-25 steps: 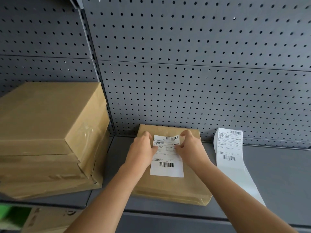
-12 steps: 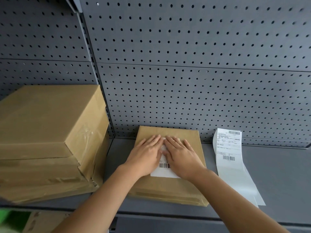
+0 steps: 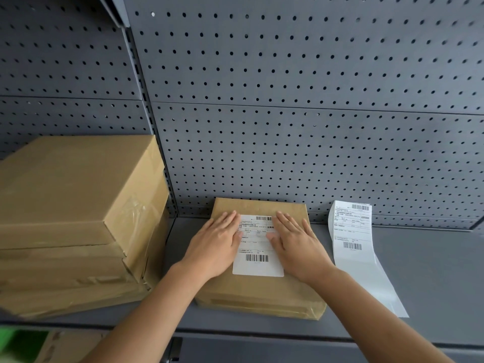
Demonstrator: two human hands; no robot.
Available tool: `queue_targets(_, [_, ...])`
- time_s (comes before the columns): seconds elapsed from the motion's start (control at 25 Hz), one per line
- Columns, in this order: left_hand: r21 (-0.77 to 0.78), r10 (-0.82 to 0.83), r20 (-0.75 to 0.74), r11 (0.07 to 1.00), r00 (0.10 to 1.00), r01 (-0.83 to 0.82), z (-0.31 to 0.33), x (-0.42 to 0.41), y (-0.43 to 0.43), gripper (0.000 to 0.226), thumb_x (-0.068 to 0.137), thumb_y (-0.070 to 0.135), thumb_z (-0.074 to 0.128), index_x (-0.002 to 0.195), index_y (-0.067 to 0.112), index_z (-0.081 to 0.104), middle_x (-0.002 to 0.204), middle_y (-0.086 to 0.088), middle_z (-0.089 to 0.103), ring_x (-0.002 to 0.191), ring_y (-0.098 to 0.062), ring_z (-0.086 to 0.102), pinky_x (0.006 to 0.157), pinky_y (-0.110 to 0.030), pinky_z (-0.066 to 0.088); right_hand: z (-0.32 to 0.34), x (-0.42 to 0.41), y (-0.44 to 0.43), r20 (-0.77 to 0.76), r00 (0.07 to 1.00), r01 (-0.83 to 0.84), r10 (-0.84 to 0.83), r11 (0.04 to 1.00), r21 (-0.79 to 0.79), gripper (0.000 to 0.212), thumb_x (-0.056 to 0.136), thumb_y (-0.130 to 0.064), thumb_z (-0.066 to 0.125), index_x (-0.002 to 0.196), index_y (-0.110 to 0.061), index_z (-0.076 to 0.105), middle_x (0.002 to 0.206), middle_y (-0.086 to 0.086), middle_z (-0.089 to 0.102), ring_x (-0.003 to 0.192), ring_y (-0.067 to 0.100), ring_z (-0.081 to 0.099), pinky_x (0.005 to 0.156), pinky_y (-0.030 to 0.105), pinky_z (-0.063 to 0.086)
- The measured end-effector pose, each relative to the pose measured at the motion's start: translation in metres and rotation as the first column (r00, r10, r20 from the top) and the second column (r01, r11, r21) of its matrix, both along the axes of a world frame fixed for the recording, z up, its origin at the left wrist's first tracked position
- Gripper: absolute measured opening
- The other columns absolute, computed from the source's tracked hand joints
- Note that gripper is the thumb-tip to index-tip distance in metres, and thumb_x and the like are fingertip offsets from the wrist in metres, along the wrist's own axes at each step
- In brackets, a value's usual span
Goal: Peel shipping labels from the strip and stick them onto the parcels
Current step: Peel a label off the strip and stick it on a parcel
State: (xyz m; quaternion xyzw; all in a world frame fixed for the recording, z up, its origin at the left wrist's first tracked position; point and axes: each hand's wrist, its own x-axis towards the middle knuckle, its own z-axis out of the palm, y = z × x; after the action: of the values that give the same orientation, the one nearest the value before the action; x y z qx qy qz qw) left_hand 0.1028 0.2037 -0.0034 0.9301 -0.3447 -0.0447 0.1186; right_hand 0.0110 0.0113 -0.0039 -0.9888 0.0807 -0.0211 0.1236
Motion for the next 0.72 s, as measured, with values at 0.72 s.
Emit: queue_targets(0.72, [0.021, -0.028, 0.008, 0.999, 1.0, 0.028, 0.0, -0.045, 0.019, 0.06, 0.109, 0.045, 0.015, 0.163, 0.021, 0.004, 0.171, 0.007, 0.001, 0.156, -0.005, -0.001, 0.128, -0.031, 0.003, -0.001, -0.045, 0.019, -0.001, 1.0, -0.007, 0.007, 1.0, -0.001, 0.095, 0.079, -0.066, -0.013, 0.16, -0.022, 0.012, 0.167, -0.009, 0.006, 0.153, 0.005, -0.001, 0.125, 0.037, -0.006])
